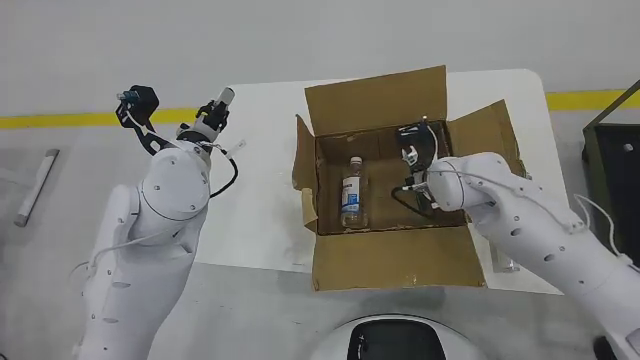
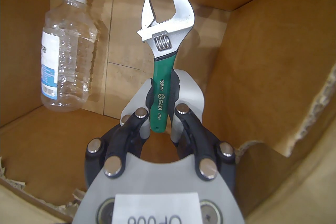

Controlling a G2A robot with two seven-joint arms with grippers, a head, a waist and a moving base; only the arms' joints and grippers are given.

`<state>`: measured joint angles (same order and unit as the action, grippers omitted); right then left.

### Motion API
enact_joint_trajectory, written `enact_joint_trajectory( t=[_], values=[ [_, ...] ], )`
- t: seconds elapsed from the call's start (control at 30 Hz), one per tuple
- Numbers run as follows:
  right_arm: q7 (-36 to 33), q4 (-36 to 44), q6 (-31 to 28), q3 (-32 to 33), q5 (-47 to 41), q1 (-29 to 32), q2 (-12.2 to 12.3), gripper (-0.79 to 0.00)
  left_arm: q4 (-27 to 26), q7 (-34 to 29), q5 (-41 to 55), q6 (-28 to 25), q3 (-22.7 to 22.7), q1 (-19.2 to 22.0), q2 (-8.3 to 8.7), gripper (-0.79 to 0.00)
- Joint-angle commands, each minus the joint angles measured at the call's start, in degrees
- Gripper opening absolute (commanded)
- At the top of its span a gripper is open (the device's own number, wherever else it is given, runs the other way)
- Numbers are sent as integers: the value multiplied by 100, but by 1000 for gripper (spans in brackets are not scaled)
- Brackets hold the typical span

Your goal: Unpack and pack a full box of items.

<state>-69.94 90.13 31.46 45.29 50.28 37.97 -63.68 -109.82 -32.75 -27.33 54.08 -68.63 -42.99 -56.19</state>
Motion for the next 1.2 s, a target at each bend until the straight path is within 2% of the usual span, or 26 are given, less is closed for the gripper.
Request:
enact_joint_trajectory(
  t=[0.0, 0.4, 0.63, 0.67, 0.73, 0.77, 0.8, 1.03, 1.07, 1.17],
  values=[
    [-53, -98, -5, -58, 64, -29, -32, -785, 0, 0, 0, 0, 0, 0, 0, 0],
    [-502, -678, -215, -462, 335, -277, -265, -785, 0, 0, 0, 0, 0, 0, 0, 0],
    [-512, -1006, -225, -582, 364, -411, -420, -782, 0, 0, 0, 0, 0, 0, 0, 0],
    [-512, -1044, -225, -591, 364, -422, -439, -711, 0, 0, 0, 0, 0, 0, 0, 0],
    [-519, -1108, -232, -606, 364, -442, -475, -659, 0, 0, 0, 0, 0, 0, 0, 0],
    [-523, -1136, -236, -612, 370, -448, -491, -579, 0, 0, 0, 0, 0, 0, 0, 0],
    [-532, -1167, -245, -621, 388, -456, -506, -557, 0, 0, 0, 0, 0, 0, 0, 0],
    [-556, -1210, -269, -550, 439, -443, -571, -493, 0, 0, 0, 0, 0, 0, 0, 0],
    [-563, -1210, -276, -529, 452, -438, -574, -453, 0, 0, 0, 0, 0, 0, 0, 0],
    [-574, -1145, -287, -451, 484, -413, -581, -474, 0, 0, 0, 0, 0, 0, 0, 0]
  ],
)
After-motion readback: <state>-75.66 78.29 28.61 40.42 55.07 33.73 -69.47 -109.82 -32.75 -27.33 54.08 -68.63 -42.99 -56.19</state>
